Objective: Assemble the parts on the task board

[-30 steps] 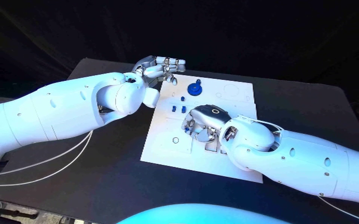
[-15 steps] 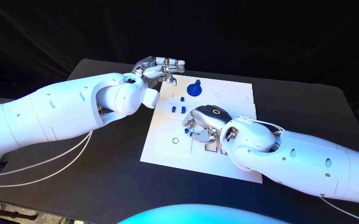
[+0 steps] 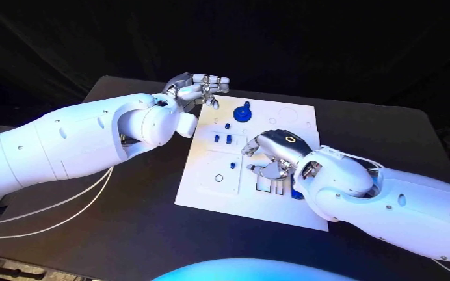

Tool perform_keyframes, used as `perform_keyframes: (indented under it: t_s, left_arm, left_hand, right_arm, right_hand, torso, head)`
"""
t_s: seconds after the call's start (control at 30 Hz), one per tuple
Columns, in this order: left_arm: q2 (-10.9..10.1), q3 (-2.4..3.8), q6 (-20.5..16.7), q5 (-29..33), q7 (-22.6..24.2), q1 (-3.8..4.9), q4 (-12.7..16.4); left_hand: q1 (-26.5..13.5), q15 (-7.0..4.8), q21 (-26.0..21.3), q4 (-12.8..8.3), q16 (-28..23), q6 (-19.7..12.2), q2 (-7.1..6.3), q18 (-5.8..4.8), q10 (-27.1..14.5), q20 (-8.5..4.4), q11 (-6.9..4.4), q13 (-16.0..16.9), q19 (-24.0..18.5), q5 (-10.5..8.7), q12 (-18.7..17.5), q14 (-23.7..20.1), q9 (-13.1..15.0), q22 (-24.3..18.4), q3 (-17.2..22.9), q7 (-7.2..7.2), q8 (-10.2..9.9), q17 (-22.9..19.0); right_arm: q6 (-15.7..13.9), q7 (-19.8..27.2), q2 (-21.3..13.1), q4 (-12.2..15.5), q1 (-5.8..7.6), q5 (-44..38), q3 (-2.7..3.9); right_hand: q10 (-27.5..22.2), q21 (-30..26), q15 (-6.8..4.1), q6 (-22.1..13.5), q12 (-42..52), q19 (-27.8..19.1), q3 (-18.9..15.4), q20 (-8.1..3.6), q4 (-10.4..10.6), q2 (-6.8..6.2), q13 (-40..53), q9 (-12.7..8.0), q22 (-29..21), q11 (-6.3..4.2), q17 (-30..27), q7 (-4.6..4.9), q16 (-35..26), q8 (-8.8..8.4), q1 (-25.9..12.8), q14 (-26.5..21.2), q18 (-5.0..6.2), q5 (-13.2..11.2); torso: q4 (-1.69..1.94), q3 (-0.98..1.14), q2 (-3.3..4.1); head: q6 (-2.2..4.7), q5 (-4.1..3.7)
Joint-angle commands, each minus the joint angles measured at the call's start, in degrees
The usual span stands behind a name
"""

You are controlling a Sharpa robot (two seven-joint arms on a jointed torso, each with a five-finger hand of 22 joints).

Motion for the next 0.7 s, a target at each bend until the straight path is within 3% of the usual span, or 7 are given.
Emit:
perform_keyframes:
  t_s: [0.03,0.17,0.27,0.43,0.7]
  left_arm:
    - [-0.1,0.04,0.9,-0.3,0.1,0.03,0.1]
    - [-0.1,0.04,0.9,-0.3,0.1,0.03,0.1]
    - [-0.2,0.03,1.0,-0.3,0.1,0.03,0.1]
    - [-0.3,0.03,1.1,-0.3,0.0,0.03,0.1]
    - [-0.2,0.02,1.2,-0.4,0.0,0.03,0.2]
  left_hand:
    - [-0.5,0.07,-0.4,-0.1,-0.1,-0.4,0.02,0.75,-0.3,0.23,-0.06,0.1,0.0,0.18,0.4,-0.5,-0.1,-0.1,-0.3,0.05,0.2,-0.1]
    - [-0.5,0.07,-0.4,-0.1,-0.1,-0.4,0.02,0.75,-0.3,0.23,-0.06,0.1,0.0,0.18,0.4,-0.5,-0.1,-0.1,-0.3,0.05,0.2,-0.1]
    - [-0.5,0.07,-0.4,-0.1,-0.1,-0.4,0.02,0.75,-0.3,0.23,-0.06,0.1,0.0,0.18,0.4,-0.5,-0.1,-0.1,-0.3,0.05,0.2,-0.1]
    - [-0.5,0.07,-0.4,-0.1,-0.1,-0.4,0.02,0.75,-0.3,0.23,-0.06,0.1,0.0,0.18,0.4,-0.5,-0.1,-0.1,-0.3,0.05,0.2,-0.1]
    - [-0.5,0.07,-0.4,-0.1,-0.1,-0.4,0.02,0.75,-0.3,0.23,-0.06,0.1,0.0,0.18,0.4,-0.5,-0.1,-0.1,-0.3,0.05,0.2,-0.1]
  right_arm:
    - [0.6,-1.1,-2.3,1.4,1.34,-0.2,0.28]
    - [3.2,-1.2,-4.9,1.3,3.36,0.2,0.50]
    - [5.4,-0.5,-6.2,-0.2,4.51,0.1,0.58]
    - [6.6,0.2,-6.6,-1.8,5.02,-0.5,0.61]
    - [8.1,0.3,-6.0,-3.3,5.02,-0.9,0.53]
  right_hand:
    - [-0.3,0.1,0.09,0.0,0.4,0.0,-0.8,-0.11,0.1,0.03,0.0,0.0,0.1,-0.40,0.1,-0.70,0.3,0.35,-0.8,2.6,0.54,0.3]
    - [-1.6,-1.4,-0.18,-0.5,0.9,-0.5,-3.3,-0.35,0.5,-0.26,-0.2,-0.1,-0.6,-0.74,-0.9,-1.43,-0.3,0.20,-1.3,2.2,0.78,1.0]
    - [-3.1,-3.4,-0.14,-0.5,1.7,-1.4,-7.2,-0.27,1.0,-0.23,-0.4,-0.1,-1.6,-0.61,-2.5,-2.27,-1.2,0.37,-1.0,1.6,1.02,2.6]
    - [-4.0,-3.8,0.02,-0.7,2.8,-1.3,-10.1,-0.22,1.2,0.55,-0.4,-0.2,-1.6,-0.50,-2.6,-2.82,-1.1,0.39,0.2,1.6,1.04,3.3]
    - [-3.9,-3.0,-0.02,-0.7,3.5,-0.8,-10.8,-0.24,1.2,1.19,-0.4,-0.2,-1.1,-0.56,-2.2,-3.21,-0.8,0.42,1.0,1.7,0.89,3.6]
  torso:
    - [-0.17,-0.02,-0.06]
    - [-0.30,-0.04,-0.14]
    - [-0.44,-0.09,-0.25]
    - [-0.43,0.06,-0.12]
    - [-0.32,-0.08,-0.15]
  head:
    - [0.48,-0.84]
    - [0.88,-1.79]
    - [1.15,-2.15]
    - [1.38,-2.35]
    - [1.25,-2.43]
